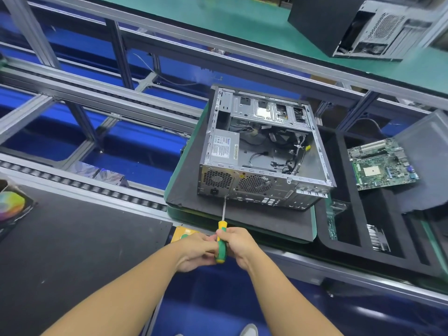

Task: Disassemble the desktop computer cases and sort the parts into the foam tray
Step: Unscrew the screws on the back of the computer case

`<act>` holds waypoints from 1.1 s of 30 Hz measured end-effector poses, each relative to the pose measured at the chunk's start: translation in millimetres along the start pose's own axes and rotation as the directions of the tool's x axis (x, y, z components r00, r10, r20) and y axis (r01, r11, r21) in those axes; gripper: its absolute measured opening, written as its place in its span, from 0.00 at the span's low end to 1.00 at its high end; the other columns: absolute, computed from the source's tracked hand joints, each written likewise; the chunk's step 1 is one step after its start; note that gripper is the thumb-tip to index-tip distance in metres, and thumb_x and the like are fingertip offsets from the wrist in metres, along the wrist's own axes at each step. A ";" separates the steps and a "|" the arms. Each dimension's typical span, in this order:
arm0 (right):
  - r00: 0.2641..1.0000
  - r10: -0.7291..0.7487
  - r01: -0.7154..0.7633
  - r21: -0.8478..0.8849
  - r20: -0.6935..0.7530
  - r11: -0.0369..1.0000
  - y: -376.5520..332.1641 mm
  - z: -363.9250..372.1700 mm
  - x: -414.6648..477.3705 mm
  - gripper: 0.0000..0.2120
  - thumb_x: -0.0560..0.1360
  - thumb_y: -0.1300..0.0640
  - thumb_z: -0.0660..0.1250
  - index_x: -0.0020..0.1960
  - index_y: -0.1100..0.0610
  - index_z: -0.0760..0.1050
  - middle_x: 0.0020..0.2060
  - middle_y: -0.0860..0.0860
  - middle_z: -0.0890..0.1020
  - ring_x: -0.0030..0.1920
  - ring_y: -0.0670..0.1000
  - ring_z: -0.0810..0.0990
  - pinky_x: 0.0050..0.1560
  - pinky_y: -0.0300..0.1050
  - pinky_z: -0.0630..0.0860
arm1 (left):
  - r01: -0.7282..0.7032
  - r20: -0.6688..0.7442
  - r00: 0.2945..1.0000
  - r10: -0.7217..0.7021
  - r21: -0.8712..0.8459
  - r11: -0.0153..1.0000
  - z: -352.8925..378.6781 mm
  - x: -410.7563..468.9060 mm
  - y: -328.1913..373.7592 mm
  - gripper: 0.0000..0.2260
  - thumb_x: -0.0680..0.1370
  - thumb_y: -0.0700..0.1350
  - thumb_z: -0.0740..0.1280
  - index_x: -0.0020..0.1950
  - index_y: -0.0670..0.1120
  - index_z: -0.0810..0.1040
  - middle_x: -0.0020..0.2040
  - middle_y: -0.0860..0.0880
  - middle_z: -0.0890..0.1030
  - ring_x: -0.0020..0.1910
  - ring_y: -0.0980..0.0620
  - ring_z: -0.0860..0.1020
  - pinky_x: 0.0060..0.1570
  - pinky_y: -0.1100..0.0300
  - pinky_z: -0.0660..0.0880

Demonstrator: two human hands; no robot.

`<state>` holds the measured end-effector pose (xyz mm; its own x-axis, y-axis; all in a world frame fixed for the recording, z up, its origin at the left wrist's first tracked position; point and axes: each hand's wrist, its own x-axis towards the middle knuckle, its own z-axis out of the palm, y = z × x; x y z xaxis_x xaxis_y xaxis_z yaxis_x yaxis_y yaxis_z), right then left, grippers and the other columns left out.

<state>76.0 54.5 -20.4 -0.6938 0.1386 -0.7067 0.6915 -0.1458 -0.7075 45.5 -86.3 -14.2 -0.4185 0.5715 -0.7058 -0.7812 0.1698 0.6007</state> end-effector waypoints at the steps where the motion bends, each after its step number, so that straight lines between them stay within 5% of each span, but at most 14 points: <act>1: 0.999 -0.010 0.010 -0.015 -0.033 1.000 1.4 1.0 1.1 0.08 0.80 0.59 0.68 0.47 0.63 0.82 0.46 0.59 0.86 0.41 0.52 0.80 0.45 0.47 0.77 | 0.007 0.004 1.000 -0.007 -0.013 1.000 1.7 -0.4 -0.6 0.05 0.75 0.33 0.69 0.49 0.39 0.82 0.46 0.44 0.85 0.44 0.51 0.83 0.54 0.56 0.81; 5: 0.988 -0.017 0.018 0.009 -0.153 1.000 5.7 10.6 4.2 0.11 0.74 0.58 0.76 0.52 0.63 0.80 0.45 0.57 0.86 0.40 0.51 0.83 0.40 0.43 0.79 | -0.054 -0.109 0.992 0.070 0.143 0.988 10.4 3.2 -7.6 0.08 0.72 0.36 0.75 0.44 0.45 0.78 0.35 0.50 0.83 0.41 0.54 0.81 0.45 0.61 0.79; 9: 0.973 -0.031 0.016 -0.070 -0.227 0.997 5.0 15.1 4.2 0.14 0.72 0.55 0.78 0.51 0.58 0.76 0.47 0.57 0.85 0.44 0.52 0.83 0.39 0.44 0.79 | -0.063 -0.254 0.961 0.114 0.199 0.978 13.1 8.1 -12.9 0.12 0.69 0.36 0.78 0.47 0.43 0.78 0.43 0.46 0.84 0.45 0.49 0.83 0.43 0.57 0.82; 13: 0.998 0.046 -0.035 0.232 -0.042 0.972 2.8 8.6 -1.0 0.09 0.80 0.57 0.68 0.55 0.63 0.77 0.45 0.55 0.87 0.43 0.54 0.86 0.42 0.47 0.83 | -0.090 -0.221 0.970 0.098 0.045 0.995 9.7 6.3 -15.2 0.11 0.70 0.35 0.79 0.45 0.40 0.78 0.42 0.44 0.86 0.42 0.50 0.86 0.40 0.58 0.81; 16: 0.994 0.070 -0.099 0.389 0.088 0.916 7.9 3.1 -4.5 0.11 0.82 0.60 0.61 0.61 0.65 0.74 0.52 0.61 0.86 0.48 0.57 0.86 0.48 0.52 0.84 | -0.092 -0.201 0.976 0.087 -0.012 0.996 5.7 3.7 -17.6 0.13 0.72 0.35 0.77 0.55 0.37 0.81 0.44 0.42 0.86 0.43 0.48 0.86 0.43 0.55 0.82; 20: 0.999 -0.041 0.037 0.201 0.017 0.979 19.9 -3.8 -3.4 0.10 0.83 0.59 0.62 0.56 0.64 0.80 0.52 0.63 0.85 0.47 0.55 0.85 0.49 0.53 0.80 | -0.005 -0.187 0.982 0.012 0.041 0.999 2.0 5.5 -19.9 0.12 0.77 0.40 0.73 0.59 0.40 0.77 0.49 0.44 0.87 0.48 0.48 0.85 0.54 0.50 0.80; 23: 0.992 -0.074 0.087 0.130 -0.098 0.988 24.3 3.7 0.6 0.05 0.79 0.62 0.68 0.52 0.62 0.81 0.48 0.61 0.85 0.45 0.55 0.83 0.51 0.59 0.80 | 0.065 -0.151 0.988 -0.022 0.288 0.955 9.4 -1.1 -5.7 0.11 0.78 0.47 0.66 0.58 0.44 0.75 0.51 0.47 0.86 0.48 0.50 0.84 0.48 0.55 0.76; 25: 0.985 -0.068 0.093 0.161 -0.156 0.983 23.0 12.3 0.8 0.09 0.75 0.61 0.72 0.54 0.61 0.78 0.44 0.58 0.85 0.43 0.55 0.81 0.45 0.58 0.81 | 0.118 -0.265 0.962 0.064 0.616 0.779 16.4 -6.9 12.9 0.18 0.77 0.52 0.62 0.63 0.44 0.69 0.53 0.45 0.82 0.47 0.48 0.81 0.43 0.57 0.73; 27: 0.975 -0.073 0.115 0.193 -0.212 0.974 21.0 18.2 1.6 0.14 0.71 0.60 0.73 0.54 0.59 0.73 0.42 0.58 0.82 0.39 0.54 0.79 0.36 0.50 0.78 | 0.141 -0.340 0.844 0.415 0.887 0.440 20.0 -14.4 35.6 0.15 0.77 0.50 0.62 0.61 0.45 0.68 0.54 0.45 0.79 0.49 0.45 0.78 0.45 0.53 0.74; 29: 0.974 -0.061 0.109 0.216 -0.216 0.970 24.5 18.5 1.9 0.12 0.75 0.58 0.71 0.55 0.54 0.71 0.44 0.55 0.80 0.37 0.51 0.79 0.36 0.48 0.81 | -0.018 -0.096 0.568 0.817 0.992 0.129 20.2 -27.0 65.5 0.06 0.75 0.43 0.65 0.51 0.45 0.72 0.47 0.47 0.77 0.45 0.44 0.77 0.45 0.47 0.76; 31: 0.981 -0.024 0.060 0.181 -0.192 0.982 27.3 15.4 -1.1 0.09 0.80 0.52 0.68 0.57 0.46 0.70 0.47 0.52 0.79 0.38 0.50 0.79 0.37 0.47 0.82 | -0.200 0.295 0.274 0.915 0.949 -0.246 16.3 -37.3 99.6 0.06 0.71 0.36 0.66 0.46 0.44 0.75 0.44 0.47 0.77 0.42 0.46 0.74 0.41 0.47 0.74; 33: 0.986 0.017 0.009 0.154 -0.163 0.988 26.6 14.6 -5.0 0.10 0.81 0.46 0.65 0.60 0.42 0.69 0.46 0.52 0.78 0.35 0.49 0.77 0.31 0.42 0.78 | -0.182 0.420 0.188 0.888 0.903 -0.389 10.6 -35.8 133.9 0.10 0.71 0.37 0.66 0.52 0.43 0.78 0.55 0.45 0.77 0.52 0.45 0.75 0.49 0.46 0.74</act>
<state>94.9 35.6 -35.6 -0.6403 0.2940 -0.7097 0.6459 -0.2940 -0.7045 -39.1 -75.5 95.5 -0.5775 0.5952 0.5587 0.7984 0.5547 0.2343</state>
